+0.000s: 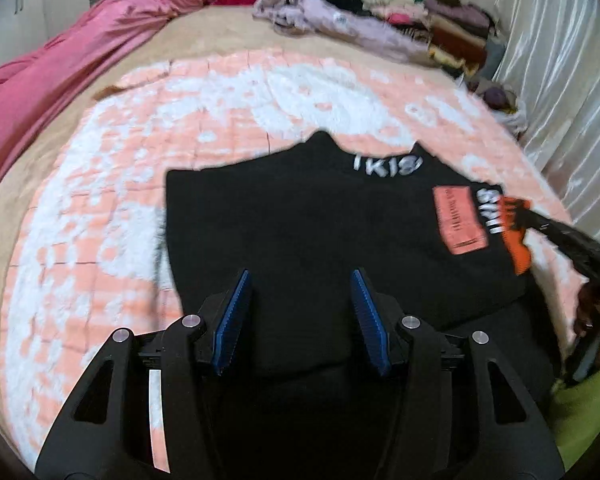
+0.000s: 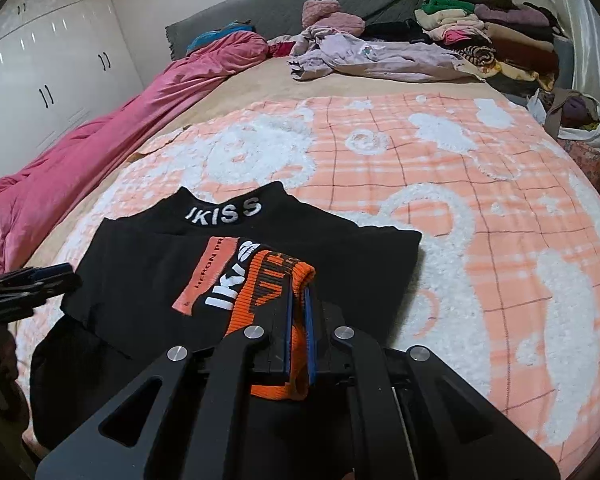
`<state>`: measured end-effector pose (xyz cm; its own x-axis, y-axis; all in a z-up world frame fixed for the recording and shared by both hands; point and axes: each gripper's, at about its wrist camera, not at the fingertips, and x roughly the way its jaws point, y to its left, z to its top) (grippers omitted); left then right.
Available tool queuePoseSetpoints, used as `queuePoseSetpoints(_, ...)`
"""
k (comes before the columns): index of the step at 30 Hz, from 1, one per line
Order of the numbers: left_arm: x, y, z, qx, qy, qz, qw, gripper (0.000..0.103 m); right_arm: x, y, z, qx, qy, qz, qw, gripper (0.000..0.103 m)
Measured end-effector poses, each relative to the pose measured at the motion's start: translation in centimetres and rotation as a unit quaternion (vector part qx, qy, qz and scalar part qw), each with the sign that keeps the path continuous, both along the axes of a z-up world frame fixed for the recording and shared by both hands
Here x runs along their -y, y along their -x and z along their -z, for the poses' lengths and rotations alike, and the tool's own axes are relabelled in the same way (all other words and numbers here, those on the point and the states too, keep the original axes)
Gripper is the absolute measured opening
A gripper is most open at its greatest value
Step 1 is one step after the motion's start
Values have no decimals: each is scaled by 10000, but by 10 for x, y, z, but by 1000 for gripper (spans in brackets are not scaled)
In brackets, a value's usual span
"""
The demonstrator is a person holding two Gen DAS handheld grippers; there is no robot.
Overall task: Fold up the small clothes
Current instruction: 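Grasp the folded orange cuff with the right tool and straighten it, release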
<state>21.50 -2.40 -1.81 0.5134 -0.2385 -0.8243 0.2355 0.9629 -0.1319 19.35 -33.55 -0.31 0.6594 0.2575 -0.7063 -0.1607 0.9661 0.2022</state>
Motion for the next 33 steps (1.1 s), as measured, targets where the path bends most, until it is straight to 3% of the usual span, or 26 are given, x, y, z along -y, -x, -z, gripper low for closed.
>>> queuePoseSetpoints(4, 1, -8, 25, -195, -251, -46, 9995, 44, 2, -3, 10, -166, 75, 58, 9998, 5)
queuePoseSetpoints(11, -1, -6, 24, -125, -151, -26, 9998, 45, 5, -6, 23, -373, 104, 80, 9992, 6)
queuePoseSetpoints(14, -2, -5, 23, -98, -93, -12, 9999, 45, 22, -1, 22, -382, -695, 55, 9968, 11)
queuePoseSetpoints(16, -6, -2, 20, -100, 19, -44, 9999, 45, 30, 3, 21, -450, -1102, -141, 9928, 36)
queuePoseSetpoints(21, -9, 5, 13, -54, 156, -38, 9999, 45, 28, 6, 24, -606, -1085, -271, 9919, 39)
queuePoseSetpoints(23, -8, 7, 15, -45, 92, -14, 9999, 45, 21, 4, 34, -831, -849, -238, 9926, 39)
queuePoseSetpoints(24, -6, 8, 16, -27, 26, 4, 10000, 45, 18, 6, 35, -829, -779, -257, 9932, 30)
queuePoseSetpoints(25, -4, 8, 17, -12, -30, 11, 10000, 45, 12, 9, 34, -793, -648, -322, 9942, 15)
queuePoseSetpoints(27, -2, 9, 18, 14, -108, 19, 9999, 45, 6, 14, 29, -670, -350, -316, 9966, 9)
queuePoseSetpoints(33, -1, 9, 19, -10, -168, 71, 9998, 45, 5, 36, 15, -361, 290, -161, 9988, 6)
